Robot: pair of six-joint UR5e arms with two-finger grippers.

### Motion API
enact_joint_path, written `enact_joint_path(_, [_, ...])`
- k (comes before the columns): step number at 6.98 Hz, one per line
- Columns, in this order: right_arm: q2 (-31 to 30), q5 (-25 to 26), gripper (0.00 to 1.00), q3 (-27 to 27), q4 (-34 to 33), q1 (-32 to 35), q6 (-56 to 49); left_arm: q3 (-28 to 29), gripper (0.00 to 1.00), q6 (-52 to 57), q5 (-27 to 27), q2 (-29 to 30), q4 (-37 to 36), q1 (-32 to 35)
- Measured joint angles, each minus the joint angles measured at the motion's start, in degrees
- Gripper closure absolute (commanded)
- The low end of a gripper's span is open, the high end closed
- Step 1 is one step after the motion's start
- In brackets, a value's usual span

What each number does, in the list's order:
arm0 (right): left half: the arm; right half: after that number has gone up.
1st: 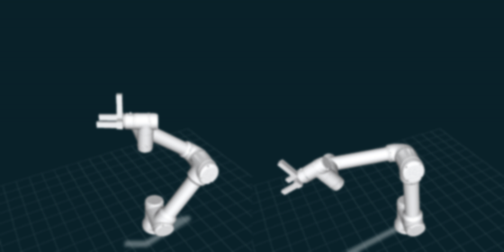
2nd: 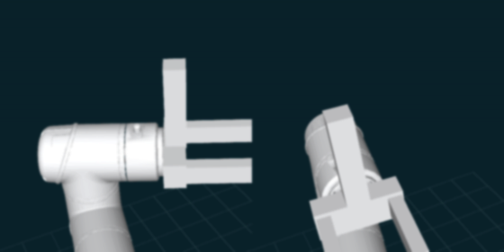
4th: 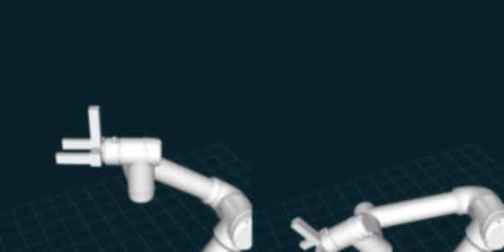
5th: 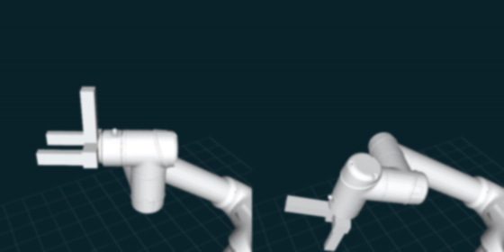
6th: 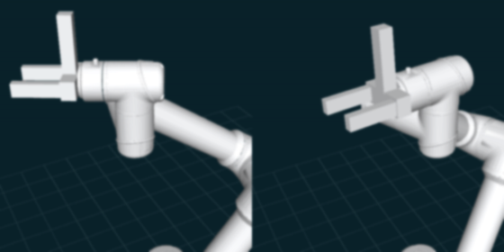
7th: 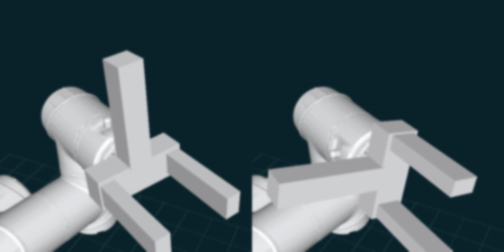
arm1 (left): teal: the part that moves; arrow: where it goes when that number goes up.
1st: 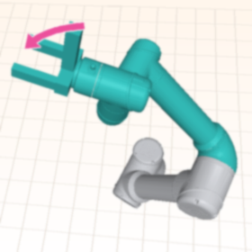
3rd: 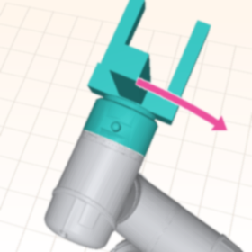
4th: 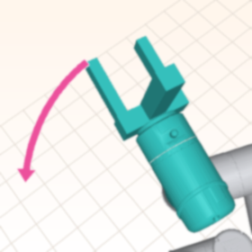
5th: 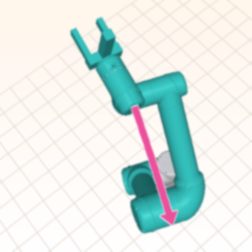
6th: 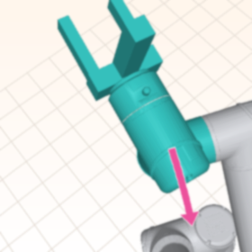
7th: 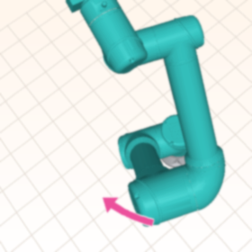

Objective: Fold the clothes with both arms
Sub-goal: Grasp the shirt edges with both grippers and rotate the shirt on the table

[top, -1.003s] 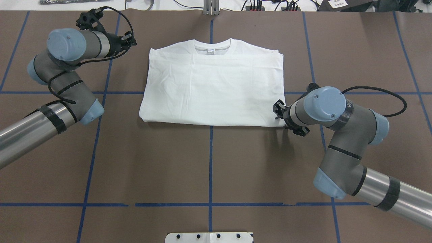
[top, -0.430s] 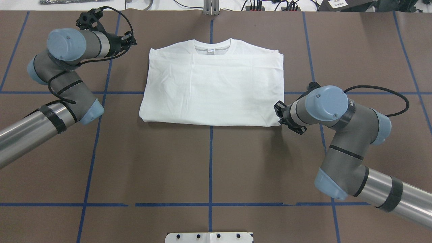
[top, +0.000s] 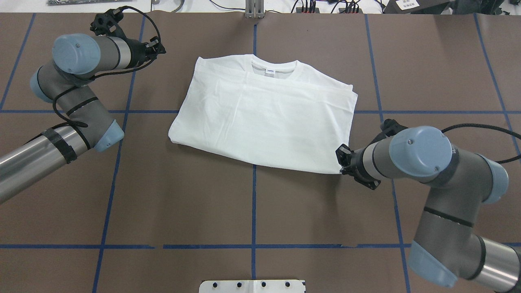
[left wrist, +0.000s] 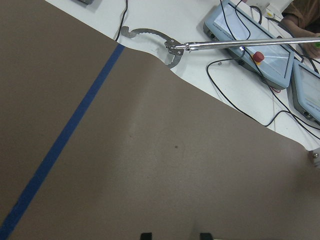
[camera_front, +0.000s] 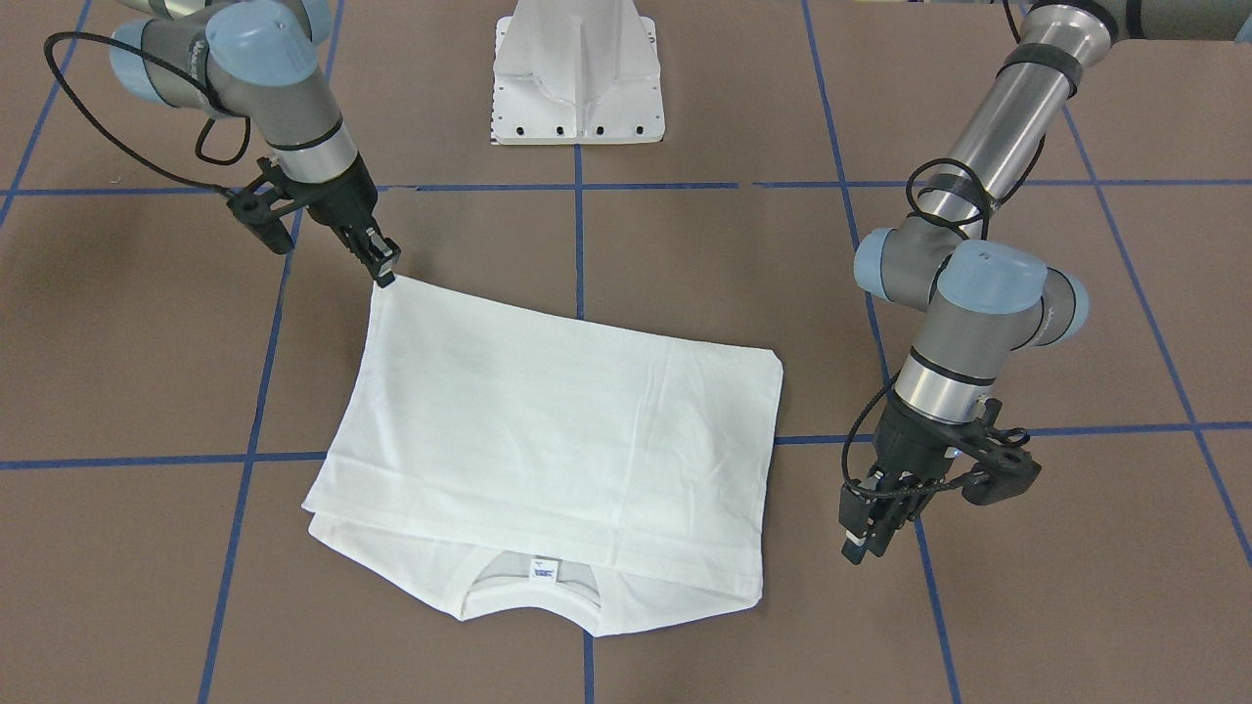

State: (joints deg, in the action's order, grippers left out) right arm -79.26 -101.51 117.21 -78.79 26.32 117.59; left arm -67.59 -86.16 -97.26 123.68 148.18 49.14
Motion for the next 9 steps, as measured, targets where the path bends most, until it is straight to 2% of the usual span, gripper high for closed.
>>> enact_joint_path(1, [-1.20, -0.15, 1.00, 4.85, -4.44, -4.22, 1.73, -4.62, 0.57, -1.37, -2.83, -2.70, -0.30, -0.19])
enact_joint_path(3, [-2.33, -1.26, 1.00, 11.62, -11.33, -13.35, 6.42, -17.45, 0.54, -8.36, -8.70, -10.33, -1.01, -1.94])
enact_joint_path(4, [-3.15, -4.43, 0.04, 13.53, -12.94, -16.46, 7.46, -23.62, 0.51, -11.45, -10.08, -14.45, -1.30, -4.14])
enact_joint_path(6, [-5.57, -10.31, 0.00, 14.63, -13.91, -18.83, 8.15, -30.37, 0.47, -17.90, -10.60, -18.10, -3.39, -9.29])
enact_joint_path(8, [-6.02, -11.55, 0.00, 14.90, -13.90, -17.53, 8.24, -33.55, 0.46, -23.29, -9.91, -18.48, -6.67, -14.74])
enact_joint_path(9, [-5.10, -11.72, 0.00, 14.84, -13.75, -14.45, 8.14, -34.43, 0.42, -25.60, -7.91, -18.14, -9.61, -18.07])
